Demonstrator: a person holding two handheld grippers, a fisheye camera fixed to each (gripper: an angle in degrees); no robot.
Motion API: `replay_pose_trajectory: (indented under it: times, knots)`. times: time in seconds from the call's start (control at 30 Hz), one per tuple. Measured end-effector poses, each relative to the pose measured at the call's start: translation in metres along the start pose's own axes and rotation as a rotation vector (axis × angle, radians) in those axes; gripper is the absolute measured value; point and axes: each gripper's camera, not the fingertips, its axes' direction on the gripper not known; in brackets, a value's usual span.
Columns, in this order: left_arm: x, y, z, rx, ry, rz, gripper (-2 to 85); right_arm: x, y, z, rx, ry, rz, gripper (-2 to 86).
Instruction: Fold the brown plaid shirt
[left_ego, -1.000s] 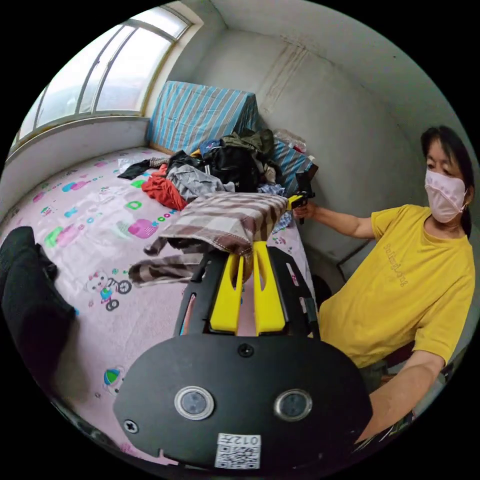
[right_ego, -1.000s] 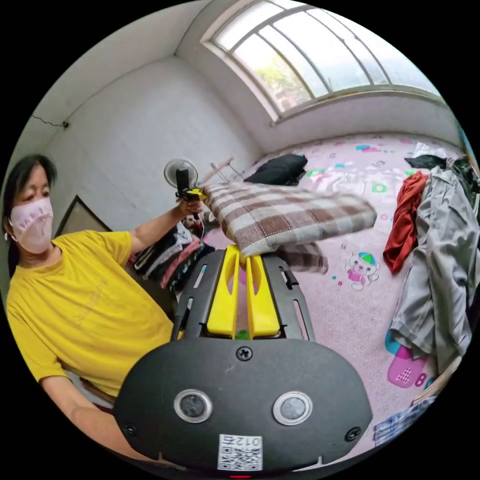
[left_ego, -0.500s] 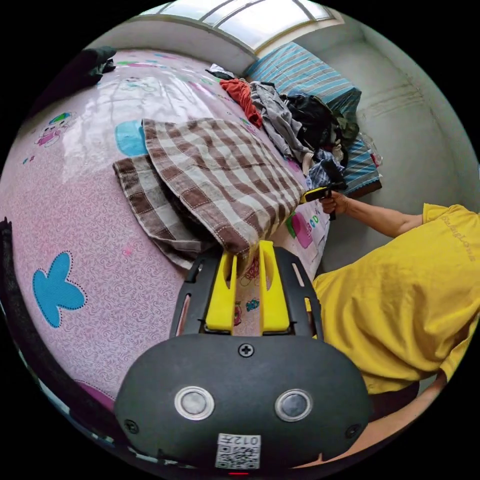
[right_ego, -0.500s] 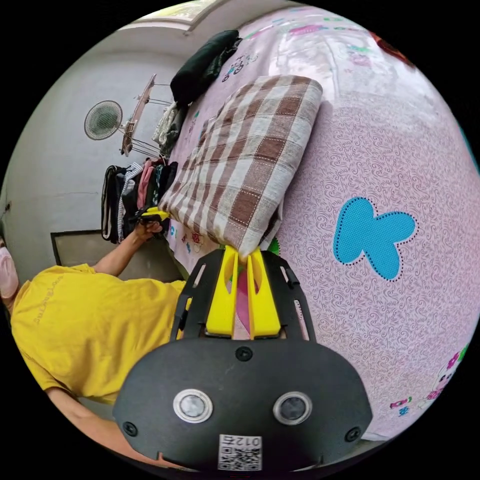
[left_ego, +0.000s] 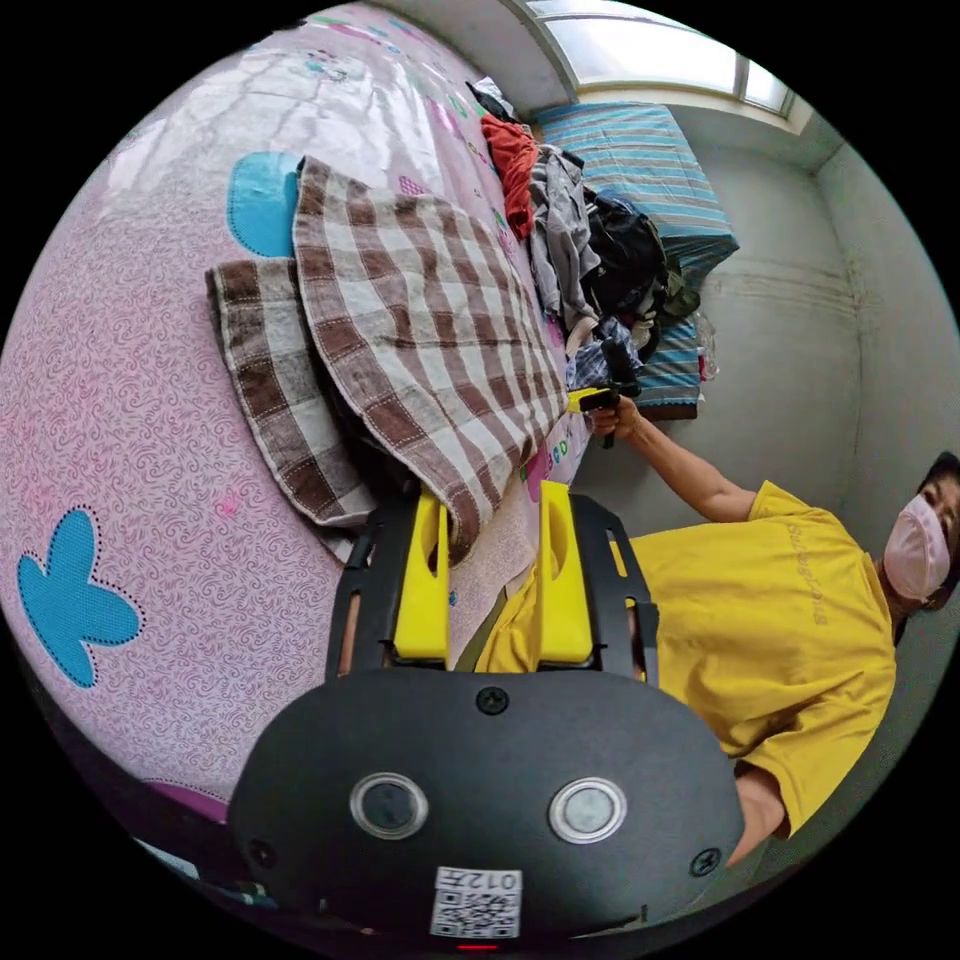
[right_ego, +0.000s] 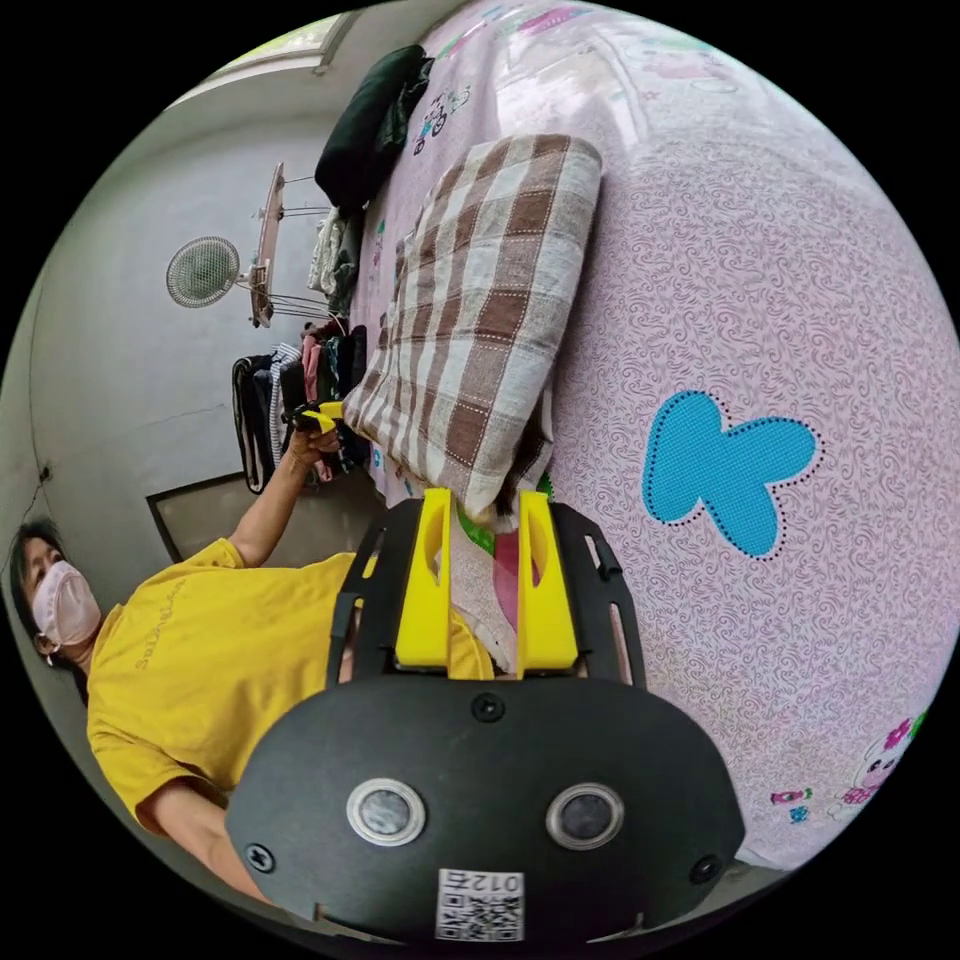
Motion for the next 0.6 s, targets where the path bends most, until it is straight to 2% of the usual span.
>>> replay_pose_trajectory:
  times: [0.2,0.4,0.6]
  knots:
    - [-0.03,-0.016,0.009,-0.129,0.042,-0.084,13.7,0.01,-0.032,-0.041,0.147,-0.102,0.071,10.6]
    - [-0.054,-0.034,0.017,-0.124,0.118,-0.154,12.0,0.015,-0.076,-0.056,0.156,-0.118,0.104,9.9]
    - [-0.041,-0.04,0.014,-0.102,0.048,-0.09,6.7,-0.003,-0.094,-0.068,0.17,-0.032,0.054,3.8]
